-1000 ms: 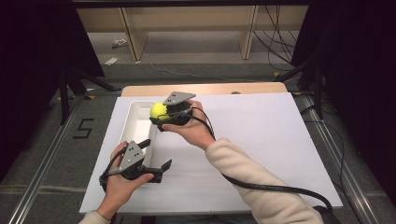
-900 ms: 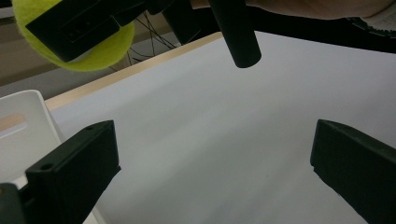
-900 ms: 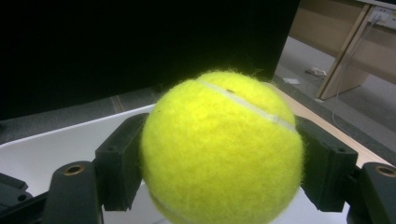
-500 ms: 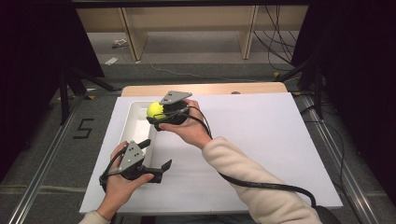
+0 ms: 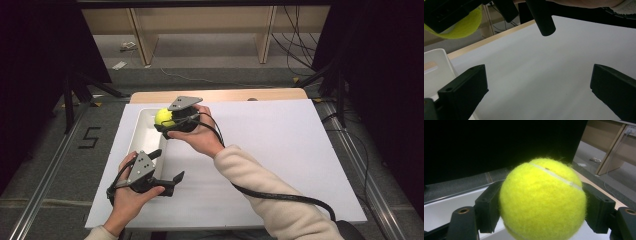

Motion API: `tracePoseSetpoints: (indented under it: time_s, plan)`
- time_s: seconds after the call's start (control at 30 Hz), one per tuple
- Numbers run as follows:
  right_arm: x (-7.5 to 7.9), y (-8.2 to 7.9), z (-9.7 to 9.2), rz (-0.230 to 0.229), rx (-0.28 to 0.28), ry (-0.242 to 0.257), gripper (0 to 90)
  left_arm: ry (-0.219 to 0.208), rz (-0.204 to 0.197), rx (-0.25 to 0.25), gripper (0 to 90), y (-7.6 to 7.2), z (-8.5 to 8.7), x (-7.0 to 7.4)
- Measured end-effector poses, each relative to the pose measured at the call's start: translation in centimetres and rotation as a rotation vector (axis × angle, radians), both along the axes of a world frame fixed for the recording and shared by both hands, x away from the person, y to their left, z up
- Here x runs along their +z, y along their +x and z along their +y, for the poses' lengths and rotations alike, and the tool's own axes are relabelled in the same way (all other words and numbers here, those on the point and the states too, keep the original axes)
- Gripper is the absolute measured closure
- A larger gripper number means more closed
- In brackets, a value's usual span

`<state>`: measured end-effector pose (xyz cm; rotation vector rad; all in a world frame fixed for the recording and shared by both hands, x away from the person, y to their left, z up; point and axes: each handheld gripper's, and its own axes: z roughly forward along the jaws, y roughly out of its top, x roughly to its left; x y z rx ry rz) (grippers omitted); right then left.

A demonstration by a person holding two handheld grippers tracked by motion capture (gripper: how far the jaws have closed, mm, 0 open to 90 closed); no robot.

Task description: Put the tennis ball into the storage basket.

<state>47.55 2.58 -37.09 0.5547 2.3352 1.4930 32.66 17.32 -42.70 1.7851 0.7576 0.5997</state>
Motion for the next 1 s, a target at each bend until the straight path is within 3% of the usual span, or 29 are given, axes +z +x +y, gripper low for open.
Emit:
tracePoseSetpoints:
  time_s: [1.0]
  plan:
    - [0.3, 0.4, 1.6, 0.002, 0.015, -0.004, 26.9, 0.005, -0.002, -0.009, 0.6, 0.0, 0.0, 0.0]
